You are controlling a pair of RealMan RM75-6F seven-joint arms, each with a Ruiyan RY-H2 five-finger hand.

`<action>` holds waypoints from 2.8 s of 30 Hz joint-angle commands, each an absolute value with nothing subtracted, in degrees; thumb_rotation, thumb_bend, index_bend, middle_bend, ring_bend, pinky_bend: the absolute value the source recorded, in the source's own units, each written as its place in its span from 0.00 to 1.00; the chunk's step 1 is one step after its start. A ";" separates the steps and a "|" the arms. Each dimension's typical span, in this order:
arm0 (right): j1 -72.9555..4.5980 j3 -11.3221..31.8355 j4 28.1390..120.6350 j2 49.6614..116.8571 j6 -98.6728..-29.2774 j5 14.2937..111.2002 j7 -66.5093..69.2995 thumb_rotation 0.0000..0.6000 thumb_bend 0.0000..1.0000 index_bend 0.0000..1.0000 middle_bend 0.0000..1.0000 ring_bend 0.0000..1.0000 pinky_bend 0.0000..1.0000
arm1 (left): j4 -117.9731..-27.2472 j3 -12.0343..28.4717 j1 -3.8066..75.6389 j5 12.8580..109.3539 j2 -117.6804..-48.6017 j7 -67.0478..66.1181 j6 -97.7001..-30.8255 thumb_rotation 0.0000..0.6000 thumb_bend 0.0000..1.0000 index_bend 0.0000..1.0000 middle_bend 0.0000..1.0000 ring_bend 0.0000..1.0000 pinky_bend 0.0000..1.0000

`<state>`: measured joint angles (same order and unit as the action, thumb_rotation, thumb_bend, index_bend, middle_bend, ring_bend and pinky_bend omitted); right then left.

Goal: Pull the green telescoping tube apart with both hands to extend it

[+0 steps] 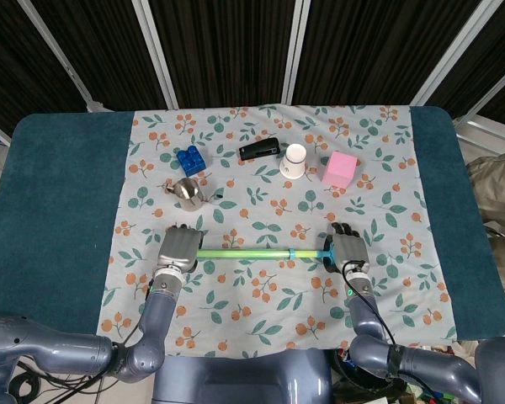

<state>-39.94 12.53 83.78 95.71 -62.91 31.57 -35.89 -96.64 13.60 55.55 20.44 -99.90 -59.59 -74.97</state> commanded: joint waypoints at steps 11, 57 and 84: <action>-39.91 12.59 84.17 95.51 -63.39 31.95 -36.22 1.00 0.45 0.61 0.09 0.00 0.13 | -96.75 13.46 55.47 20.65 -100.07 -59.20 -74.86 1.00 0.33 0.51 0.41 0.25 0.34; -37.71 12.22 83.40 90.30 -65.12 32.91 -37.02 1.00 0.45 0.64 0.09 0.00 0.13 | -103.43 8.55 50.46 24.07 -88.16 -54.21 -72.32 1.00 0.33 0.53 0.42 0.25 0.34; -35.44 12.02 82.51 85.58 -64.71 32.64 -36.50 1.00 0.45 0.64 0.09 0.00 0.13 | -103.81 3.43 45.13 30.35 -76.71 -46.33 -67.34 1.00 0.34 0.52 0.41 0.25 0.34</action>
